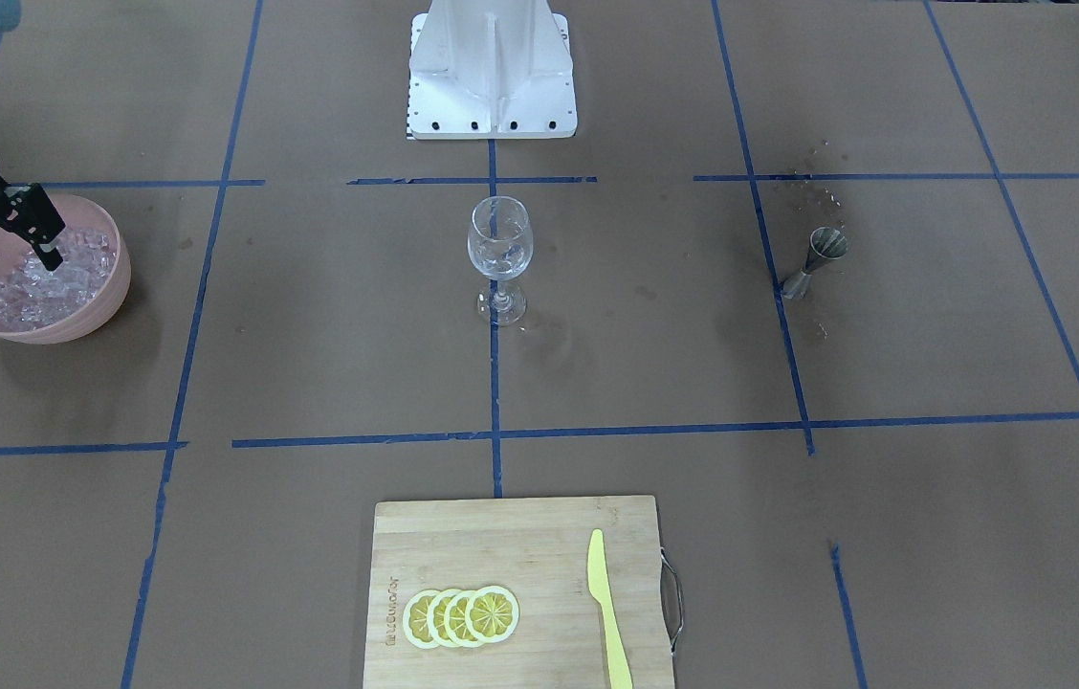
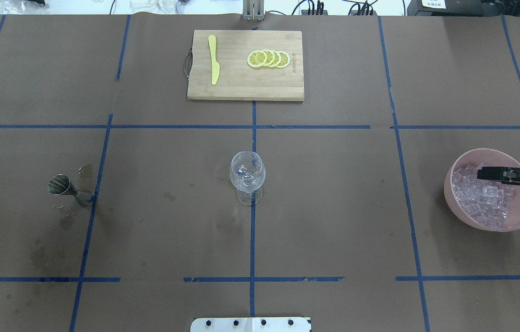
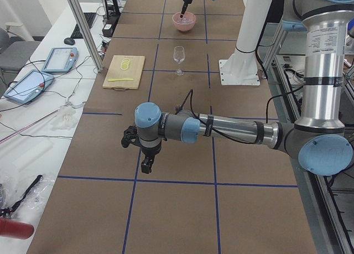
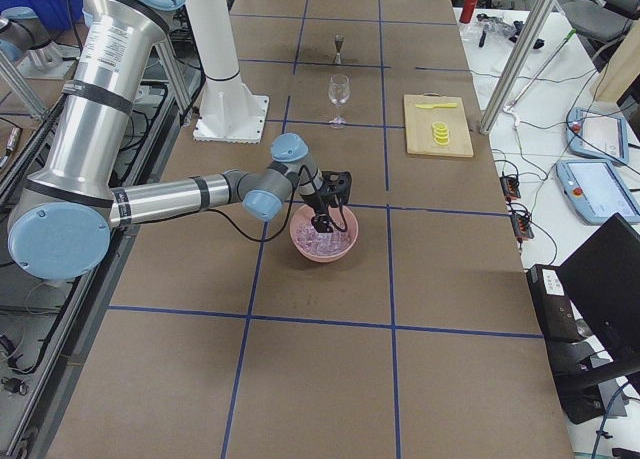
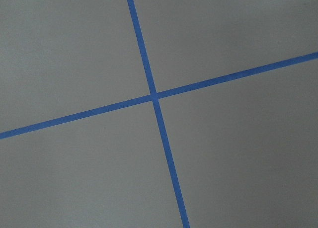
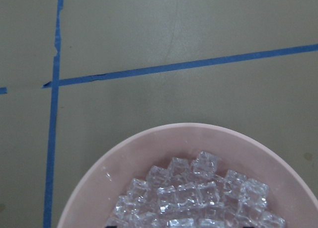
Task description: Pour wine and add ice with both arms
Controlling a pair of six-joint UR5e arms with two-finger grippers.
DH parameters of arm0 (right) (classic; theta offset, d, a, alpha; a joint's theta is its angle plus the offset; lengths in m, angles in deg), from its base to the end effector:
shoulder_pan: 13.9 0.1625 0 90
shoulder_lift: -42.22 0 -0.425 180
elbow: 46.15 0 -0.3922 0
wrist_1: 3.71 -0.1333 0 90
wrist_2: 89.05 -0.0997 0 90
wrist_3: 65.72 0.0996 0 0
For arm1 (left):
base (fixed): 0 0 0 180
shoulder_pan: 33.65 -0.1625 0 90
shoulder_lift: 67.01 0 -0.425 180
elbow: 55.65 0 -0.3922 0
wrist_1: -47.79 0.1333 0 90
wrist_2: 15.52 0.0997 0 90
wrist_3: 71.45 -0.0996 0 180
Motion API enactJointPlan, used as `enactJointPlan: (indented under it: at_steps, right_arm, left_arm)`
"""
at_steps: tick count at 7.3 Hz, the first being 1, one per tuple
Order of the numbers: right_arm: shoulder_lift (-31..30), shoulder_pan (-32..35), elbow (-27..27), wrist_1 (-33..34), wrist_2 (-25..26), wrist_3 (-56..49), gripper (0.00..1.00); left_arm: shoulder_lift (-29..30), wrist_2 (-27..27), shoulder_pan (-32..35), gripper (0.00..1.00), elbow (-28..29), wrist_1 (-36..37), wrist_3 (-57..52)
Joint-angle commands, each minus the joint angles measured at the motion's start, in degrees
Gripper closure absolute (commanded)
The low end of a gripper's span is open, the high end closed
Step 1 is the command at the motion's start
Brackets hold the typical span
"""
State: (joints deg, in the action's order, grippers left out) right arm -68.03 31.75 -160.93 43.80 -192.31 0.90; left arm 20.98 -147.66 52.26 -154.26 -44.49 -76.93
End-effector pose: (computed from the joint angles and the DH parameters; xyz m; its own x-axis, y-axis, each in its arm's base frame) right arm -0.1886 -0.3509 0.5234 0.6671 0.1299 0.7336 -0.3421 0.9281 0.1468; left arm -0.0317 -0.4881 0.5997 0.7222 0.2496 -0.6451 -0.1401 0.9661 0.2170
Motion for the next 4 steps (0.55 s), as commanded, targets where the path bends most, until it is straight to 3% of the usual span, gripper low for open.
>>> enactJointPlan:
  at_steps: [1, 4]
  right_arm:
    - [-1.19, -1.86, 0.42, -0.05, 0.52, 0.0, 0.15]
    - [-0.76, -3.81, 0.69, -0.05, 0.78, 0.27, 0.24]
  left_arm:
    - [0.16, -0.05, -0.04, 0.0, 0.0, -0.01, -0.06]
    - [0.43, -0.05, -0.04, 0.0, 0.53, -0.1, -0.06]
